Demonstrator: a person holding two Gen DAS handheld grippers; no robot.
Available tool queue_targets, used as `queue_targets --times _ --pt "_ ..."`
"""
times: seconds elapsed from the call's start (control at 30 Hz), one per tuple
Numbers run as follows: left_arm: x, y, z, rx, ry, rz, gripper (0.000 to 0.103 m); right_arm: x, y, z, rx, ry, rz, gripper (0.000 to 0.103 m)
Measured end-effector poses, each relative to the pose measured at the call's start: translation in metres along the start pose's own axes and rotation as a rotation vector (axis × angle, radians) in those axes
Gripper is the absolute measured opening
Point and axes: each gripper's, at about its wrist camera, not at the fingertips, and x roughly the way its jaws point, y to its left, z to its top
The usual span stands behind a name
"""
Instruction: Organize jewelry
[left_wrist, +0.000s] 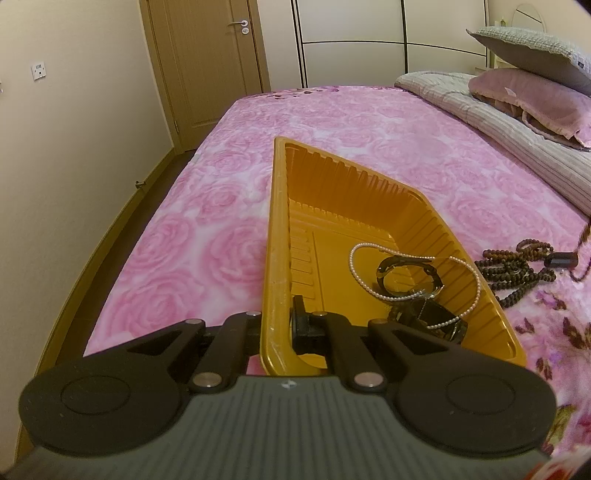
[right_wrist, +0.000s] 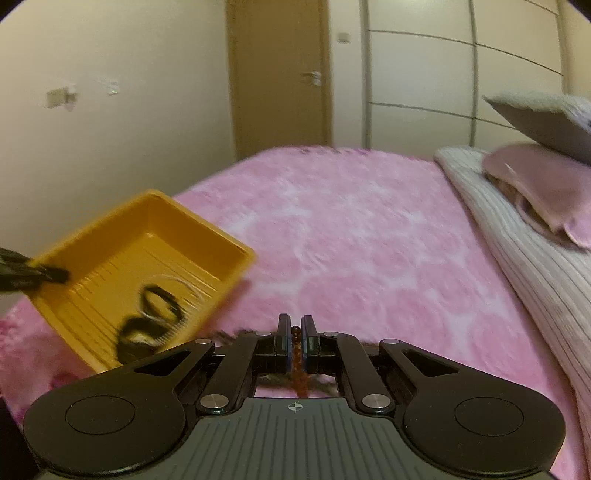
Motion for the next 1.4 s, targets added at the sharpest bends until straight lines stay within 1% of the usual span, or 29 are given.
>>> queue_targets --times 0.13,0.27,0.4,0.53,0.73,1.07,1.23,1.4 --pt "0.000 0.000 0.000 0.000 0.000 0.000 0.004 -0.001 0.025 0.018 -0.024 -0.028 0.090 0.005" --pt "0.000 0.000 0.000 0.000 0.000 0.000 0.004 0.006 0.051 0.032 -0.042 -0.048 0.177 0.005" --pt "0.000 0.000 0.000 0.000 0.000 0.000 0.004 0.023 0.075 0.039 -0.059 -0.040 0.251 0.005" --pt "0.000 0.000 0.000 0.000 -0.001 -0.001 0.004 0.041 0.094 0.037 -0.077 -0.017 0.294 0.005" --pt "-0.001 0.000 0.000 -0.004 0.000 -0.004 0.004 0.063 0.109 0.029 -0.093 0.023 0.311 0.005" --pt "-0.002 0.001 -0.001 -0.009 0.001 -0.008 0.004 0.076 0.114 0.026 -0.101 0.053 0.322 0.005" --pt "-0.002 0.001 -0.001 -0.010 0.000 -0.008 0.004 0.081 0.116 0.027 -0.104 0.060 0.305 0.005" --pt "-0.002 0.001 -0.001 -0.010 0.001 -0.008 0.004 0.079 0.103 0.026 -0.059 0.063 0.281 0.008"
